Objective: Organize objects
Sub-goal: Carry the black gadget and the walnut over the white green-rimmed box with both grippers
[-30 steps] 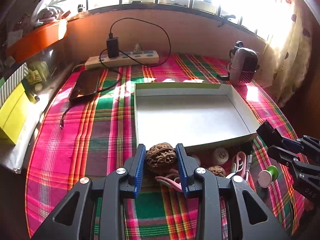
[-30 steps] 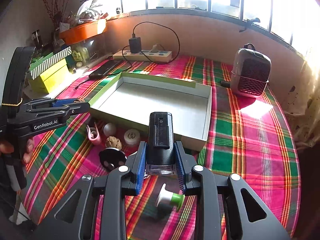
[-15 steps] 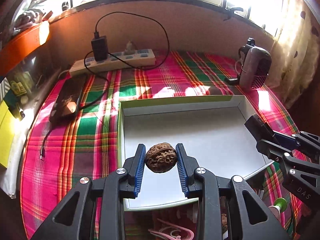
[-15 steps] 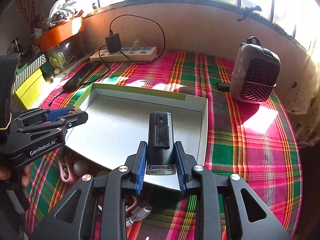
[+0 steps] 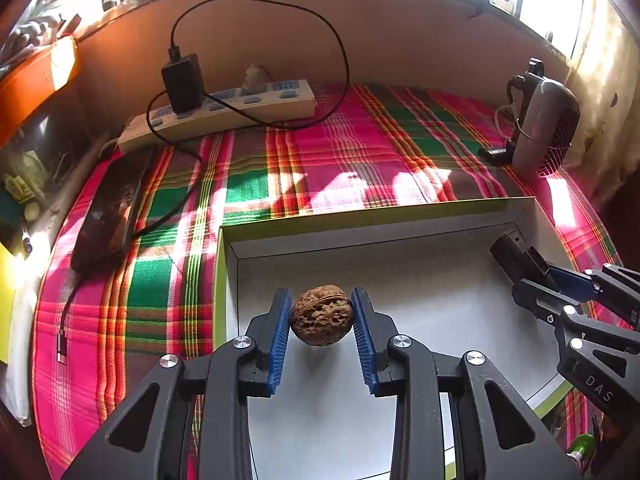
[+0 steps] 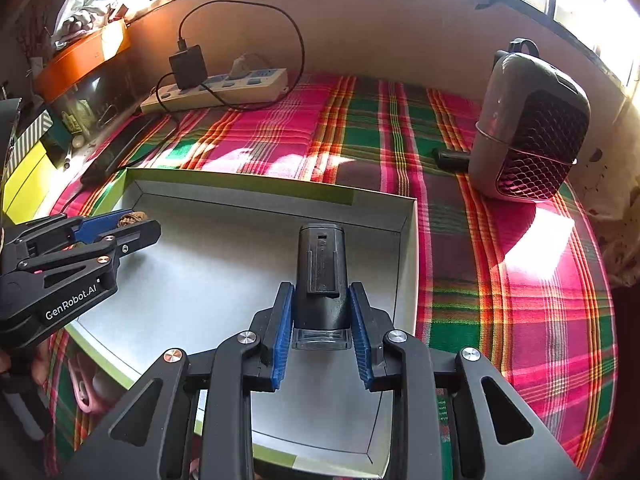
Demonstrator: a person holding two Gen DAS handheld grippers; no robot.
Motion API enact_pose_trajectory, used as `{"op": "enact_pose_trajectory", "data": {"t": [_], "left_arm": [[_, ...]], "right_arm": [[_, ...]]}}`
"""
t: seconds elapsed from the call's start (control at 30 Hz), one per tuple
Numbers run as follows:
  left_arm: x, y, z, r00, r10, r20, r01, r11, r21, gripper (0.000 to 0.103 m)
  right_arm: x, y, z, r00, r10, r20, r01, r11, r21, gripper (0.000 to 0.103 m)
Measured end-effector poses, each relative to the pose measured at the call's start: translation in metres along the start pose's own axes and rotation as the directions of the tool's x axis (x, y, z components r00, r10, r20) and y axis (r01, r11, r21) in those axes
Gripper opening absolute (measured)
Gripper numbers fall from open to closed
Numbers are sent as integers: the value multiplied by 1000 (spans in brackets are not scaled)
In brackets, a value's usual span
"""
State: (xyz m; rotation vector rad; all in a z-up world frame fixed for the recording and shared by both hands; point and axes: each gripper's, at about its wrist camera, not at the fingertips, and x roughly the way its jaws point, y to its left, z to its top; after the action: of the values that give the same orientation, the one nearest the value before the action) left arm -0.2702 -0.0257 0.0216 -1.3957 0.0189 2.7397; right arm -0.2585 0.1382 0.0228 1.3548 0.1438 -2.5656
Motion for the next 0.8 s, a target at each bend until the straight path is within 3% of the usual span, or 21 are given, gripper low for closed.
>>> {"op": "enact_pose_trajectory", "data": {"t": [0.8], "left_arm": [[13, -5, 7, 1000, 27, -4, -27, 999, 24, 29]], "right_arm": [[15, 0, 7, 1000, -21, -18, 20, 1000, -21, 29]]}}
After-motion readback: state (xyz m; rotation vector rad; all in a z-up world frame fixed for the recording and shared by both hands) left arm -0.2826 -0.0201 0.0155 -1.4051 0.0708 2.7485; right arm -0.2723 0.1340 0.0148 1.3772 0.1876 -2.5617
